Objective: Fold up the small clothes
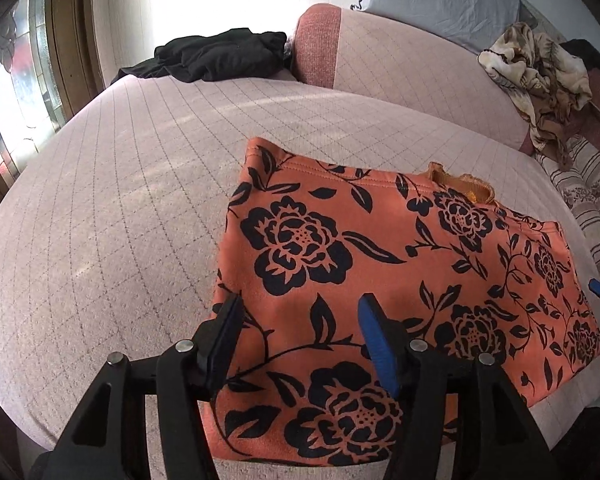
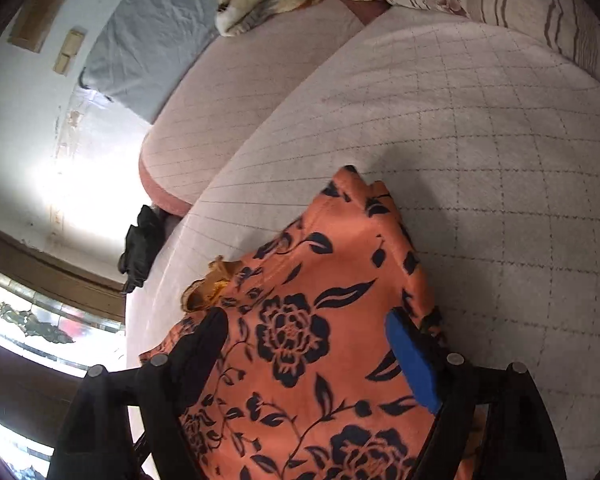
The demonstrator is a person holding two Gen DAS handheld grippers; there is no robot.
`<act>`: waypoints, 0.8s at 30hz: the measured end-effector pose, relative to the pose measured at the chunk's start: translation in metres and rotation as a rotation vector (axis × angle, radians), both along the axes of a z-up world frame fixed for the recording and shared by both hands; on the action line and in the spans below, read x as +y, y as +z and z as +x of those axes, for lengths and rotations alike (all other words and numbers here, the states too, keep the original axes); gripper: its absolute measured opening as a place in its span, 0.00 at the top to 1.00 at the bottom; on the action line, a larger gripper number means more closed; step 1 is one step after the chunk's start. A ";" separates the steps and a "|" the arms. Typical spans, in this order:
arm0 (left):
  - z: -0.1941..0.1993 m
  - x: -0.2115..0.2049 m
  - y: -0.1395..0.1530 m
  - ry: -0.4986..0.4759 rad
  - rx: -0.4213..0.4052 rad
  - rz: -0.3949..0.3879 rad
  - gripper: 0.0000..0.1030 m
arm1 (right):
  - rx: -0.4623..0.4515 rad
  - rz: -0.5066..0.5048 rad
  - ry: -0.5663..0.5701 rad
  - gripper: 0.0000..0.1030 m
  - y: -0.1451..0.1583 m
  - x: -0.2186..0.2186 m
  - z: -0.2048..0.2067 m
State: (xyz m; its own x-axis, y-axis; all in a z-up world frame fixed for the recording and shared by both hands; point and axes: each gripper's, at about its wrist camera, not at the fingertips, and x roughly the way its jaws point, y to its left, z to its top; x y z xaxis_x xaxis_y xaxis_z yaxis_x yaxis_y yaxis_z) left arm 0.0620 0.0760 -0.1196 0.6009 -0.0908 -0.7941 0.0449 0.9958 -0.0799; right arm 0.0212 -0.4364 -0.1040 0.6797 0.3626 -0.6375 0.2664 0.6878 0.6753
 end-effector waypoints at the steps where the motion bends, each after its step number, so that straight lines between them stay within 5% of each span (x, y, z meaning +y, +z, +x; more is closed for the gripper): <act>1: -0.004 0.002 0.003 -0.001 -0.006 0.006 0.41 | -0.027 -0.002 0.025 0.19 0.007 0.008 -0.010; 5: -0.016 0.015 0.000 0.042 0.020 -0.035 0.37 | 0.010 0.026 0.114 0.19 -0.013 0.031 -0.033; 7: -0.014 0.017 -0.019 0.064 0.100 -0.022 0.34 | 0.105 0.040 0.051 0.22 -0.044 0.020 -0.042; 9: -0.012 0.017 -0.030 0.069 0.161 0.017 0.33 | 0.072 0.100 -0.008 0.22 -0.042 0.011 -0.056; 13: -0.034 0.017 -0.004 0.062 0.022 0.019 0.33 | -0.023 0.074 0.037 0.19 -0.008 0.022 -0.078; 15: -0.033 0.015 -0.012 0.047 0.054 0.029 0.32 | -0.009 0.062 0.046 0.16 -0.018 0.023 -0.086; 17: -0.025 0.016 -0.036 0.054 0.172 0.045 0.31 | 0.111 0.079 -0.008 0.22 -0.053 0.008 -0.089; 19: -0.031 0.020 -0.030 0.070 0.136 0.036 0.30 | 0.073 0.156 -0.065 0.22 -0.051 -0.006 -0.105; 24: -0.040 0.015 -0.013 0.046 0.051 0.063 0.29 | -0.033 0.054 -0.007 0.16 -0.014 0.002 -0.108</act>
